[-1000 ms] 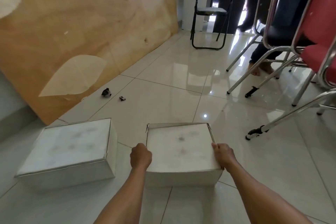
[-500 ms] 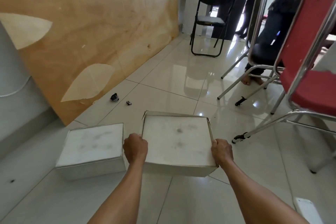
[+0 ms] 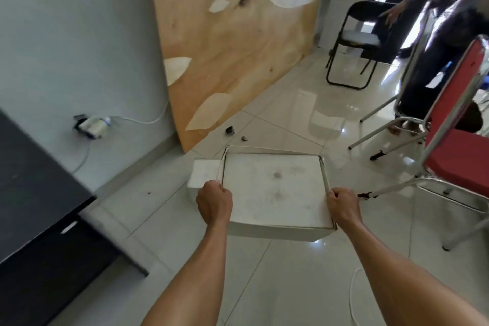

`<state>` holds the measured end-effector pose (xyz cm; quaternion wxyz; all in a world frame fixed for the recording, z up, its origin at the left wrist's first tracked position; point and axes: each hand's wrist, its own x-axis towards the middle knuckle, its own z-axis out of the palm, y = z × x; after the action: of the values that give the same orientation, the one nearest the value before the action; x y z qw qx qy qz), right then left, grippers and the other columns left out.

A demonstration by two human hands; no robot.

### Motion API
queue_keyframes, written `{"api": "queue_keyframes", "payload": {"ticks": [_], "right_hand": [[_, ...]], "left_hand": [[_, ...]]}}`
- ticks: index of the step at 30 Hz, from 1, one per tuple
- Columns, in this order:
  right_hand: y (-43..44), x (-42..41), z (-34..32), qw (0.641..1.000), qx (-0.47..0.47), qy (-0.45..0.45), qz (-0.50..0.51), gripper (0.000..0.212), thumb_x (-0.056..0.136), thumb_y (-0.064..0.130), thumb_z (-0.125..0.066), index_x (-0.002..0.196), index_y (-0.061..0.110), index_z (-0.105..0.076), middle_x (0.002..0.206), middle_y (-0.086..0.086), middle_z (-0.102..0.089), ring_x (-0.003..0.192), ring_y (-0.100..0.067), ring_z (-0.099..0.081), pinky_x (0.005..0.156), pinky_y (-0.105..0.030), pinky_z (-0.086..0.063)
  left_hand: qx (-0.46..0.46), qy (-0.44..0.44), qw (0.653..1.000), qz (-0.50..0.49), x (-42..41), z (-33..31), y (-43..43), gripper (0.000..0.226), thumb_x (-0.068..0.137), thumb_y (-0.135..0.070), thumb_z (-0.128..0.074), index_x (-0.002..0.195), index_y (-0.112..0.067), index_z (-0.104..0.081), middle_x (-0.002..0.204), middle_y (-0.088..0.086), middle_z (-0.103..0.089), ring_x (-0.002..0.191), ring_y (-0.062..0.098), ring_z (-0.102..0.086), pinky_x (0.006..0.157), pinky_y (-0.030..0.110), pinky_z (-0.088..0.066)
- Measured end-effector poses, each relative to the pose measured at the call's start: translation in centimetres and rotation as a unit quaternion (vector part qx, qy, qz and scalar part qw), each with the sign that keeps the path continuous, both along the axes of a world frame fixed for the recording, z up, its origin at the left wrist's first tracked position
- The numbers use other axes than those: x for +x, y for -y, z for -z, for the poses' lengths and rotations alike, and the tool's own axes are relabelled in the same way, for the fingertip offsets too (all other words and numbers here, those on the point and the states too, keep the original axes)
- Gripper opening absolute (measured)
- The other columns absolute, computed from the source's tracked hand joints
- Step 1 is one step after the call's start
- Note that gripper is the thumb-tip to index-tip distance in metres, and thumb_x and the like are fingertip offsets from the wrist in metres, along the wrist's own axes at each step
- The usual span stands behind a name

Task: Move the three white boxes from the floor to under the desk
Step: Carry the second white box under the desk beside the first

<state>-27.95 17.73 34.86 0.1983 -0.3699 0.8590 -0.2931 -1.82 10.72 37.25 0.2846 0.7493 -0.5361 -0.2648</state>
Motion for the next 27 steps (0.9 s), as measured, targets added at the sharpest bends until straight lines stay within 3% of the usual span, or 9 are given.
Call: {"api": "queue_keyframes", "payload": {"ticks": [7, 11, 17, 22, 24, 25, 27], "right_hand": [[-10.4, 10.8, -1.5, 0.998, 0.019, 0.004, -0.065, 0.040, 0.091, 0.008, -0.044, 0.050, 0.010, -0.043, 0.055, -0.007, -0.047, 0.055, -0.023, -0.044, 0.049, -0.028, -0.031], [-16.0, 17.6, -0.6, 0.995, 0.040, -0.003, -0.096, 0.041, 0.089, 0.006, -0.045, 0.049, 0.010, -0.041, 0.054, -0.007, -0.045, 0.055, -0.024, -0.042, 0.048, -0.029, -0.030], [-23.3, 29.5, 1.9, 0.981, 0.086, -0.030, -0.170, 0.036, 0.086, 0.002, -0.045, 0.051, 0.006, -0.041, 0.055, -0.008, -0.041, 0.057, -0.025, -0.040, 0.050, -0.032, -0.030], [-29.1, 44.3, 4.7, 0.961, 0.119, -0.021, -0.247, 0.035, 0.080, 0.001, -0.051, 0.047, 0.008, -0.043, 0.049, -0.005, -0.043, 0.049, -0.024, -0.044, 0.052, -0.030, -0.045], [-30.7, 49.6, 6.2, 0.956, 0.143, 0.039, -0.254, 0.017, 0.078, -0.002, -0.057, 0.062, 0.004, -0.060, 0.053, -0.007, -0.052, 0.045, -0.022, -0.055, 0.047, -0.032, -0.056], [-31.6, 52.6, 7.2, 0.949, 0.159, 0.082, -0.258, 0.010, 0.077, -0.004, -0.061, 0.084, 0.003, -0.065, 0.063, -0.012, -0.058, 0.050, -0.024, -0.060, 0.044, -0.033, -0.057], [-32.9, 57.8, 9.8, 0.933, 0.203, 0.160, -0.251, 0.063, 0.073, -0.007, -0.067, 0.130, 0.014, -0.050, 0.095, -0.023, -0.061, 0.071, -0.035, -0.066, 0.040, -0.037, -0.056]], "left_hand": [[0.013, 0.001, 0.998, -0.061, 11.4, -2.2, -13.6, 0.030, 0.097, -0.015, -0.048, 0.104, 0.006, -0.069, 0.102, 0.024, -0.071, 0.097, 0.038, -0.067, 0.064, 0.030, -0.041], [0.040, 0.006, 0.995, -0.094, 18.2, -0.1, -20.5, 0.032, 0.098, -0.019, -0.045, 0.102, 0.004, -0.068, 0.100, 0.022, -0.071, 0.095, 0.038, -0.067, 0.068, 0.034, -0.049], [0.059, 0.003, 0.988, -0.144, 30.7, 3.9, -31.0, 0.035, 0.098, -0.022, -0.045, 0.094, 0.003, -0.070, 0.092, 0.019, -0.071, 0.085, 0.034, -0.067, 0.060, 0.029, -0.043], [0.063, 0.000, 0.976, -0.209, 45.9, 6.9, -40.9, 0.034, 0.097, -0.021, -0.047, 0.090, 0.003, -0.070, 0.088, 0.020, -0.072, 0.083, 0.035, -0.068, 0.067, 0.034, -0.053], [0.063, 0.015, 0.971, -0.231, 51.2, 8.2, -44.2, 0.031, 0.096, -0.020, -0.048, 0.094, 0.002, -0.070, 0.093, 0.021, -0.072, 0.090, 0.036, -0.068, 0.071, 0.035, -0.051], [0.067, 0.018, 0.967, -0.243, 54.2, 8.9, -46.1, 0.030, 0.096, -0.019, -0.049, 0.096, 0.001, -0.070, 0.095, 0.021, -0.072, 0.093, 0.037, -0.067, 0.073, 0.036, -0.052], [0.071, 0.042, 0.962, -0.262, 59.7, 11.1, -48.8, 0.029, 0.095, -0.019, -0.049, 0.097, -0.001, -0.071, 0.096, 0.020, -0.072, 0.095, 0.037, -0.067, 0.076, 0.037, -0.053]]}}
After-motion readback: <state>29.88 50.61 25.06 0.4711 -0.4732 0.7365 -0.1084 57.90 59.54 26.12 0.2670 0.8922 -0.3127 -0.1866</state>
